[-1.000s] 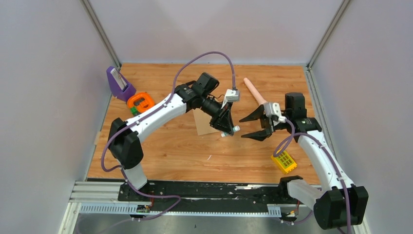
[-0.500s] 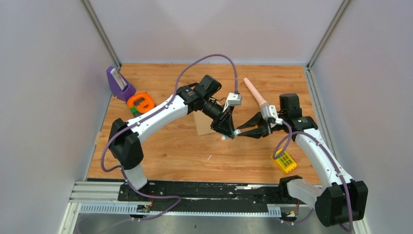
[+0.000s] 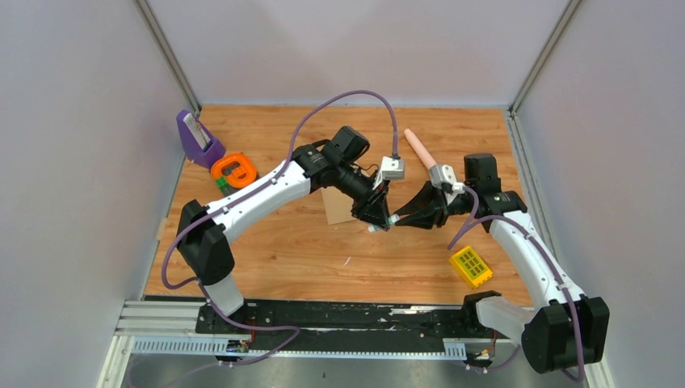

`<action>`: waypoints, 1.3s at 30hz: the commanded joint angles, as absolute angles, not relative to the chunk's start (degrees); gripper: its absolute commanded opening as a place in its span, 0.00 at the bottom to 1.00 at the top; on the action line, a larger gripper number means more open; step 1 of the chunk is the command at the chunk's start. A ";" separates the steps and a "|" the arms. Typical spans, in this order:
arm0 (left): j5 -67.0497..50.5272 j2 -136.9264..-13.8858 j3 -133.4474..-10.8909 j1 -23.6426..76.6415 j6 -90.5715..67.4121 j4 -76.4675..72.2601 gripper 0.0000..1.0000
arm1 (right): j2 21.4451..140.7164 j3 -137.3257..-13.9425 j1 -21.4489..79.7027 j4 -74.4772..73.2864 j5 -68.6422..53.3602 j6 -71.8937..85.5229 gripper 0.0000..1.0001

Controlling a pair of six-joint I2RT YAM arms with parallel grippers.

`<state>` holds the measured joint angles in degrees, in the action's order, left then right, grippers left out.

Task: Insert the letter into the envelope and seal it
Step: Unscrew the solid glue.

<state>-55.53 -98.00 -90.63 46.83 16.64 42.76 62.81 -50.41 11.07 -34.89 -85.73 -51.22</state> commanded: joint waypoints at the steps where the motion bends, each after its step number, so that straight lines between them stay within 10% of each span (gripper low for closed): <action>1: -48.86 -95.43 -90.86 46.26 16.28 38.80 0.05 | 64.44 -53.24 11.31 -35.60 -94.71 -37.83 0.06; 22: -43.25 -93.96 -91.23 46.30 16.61 38.77 0.00 | 70.67 -61.11 11.23 -31.93 -77.20 4.30 0.37; 28: -45.88 -93.87 -91.21 46.29 16.91 39.36 0.00 | 66.43 -59.99 11.09 -32.67 -80.93 -7.53 0.74; 39: -63.03 -94.10 -90.34 46.29 19.83 44.11 0.01 | 58.48 -54.91 7.15 -37.41 -90.84 -55.06 0.76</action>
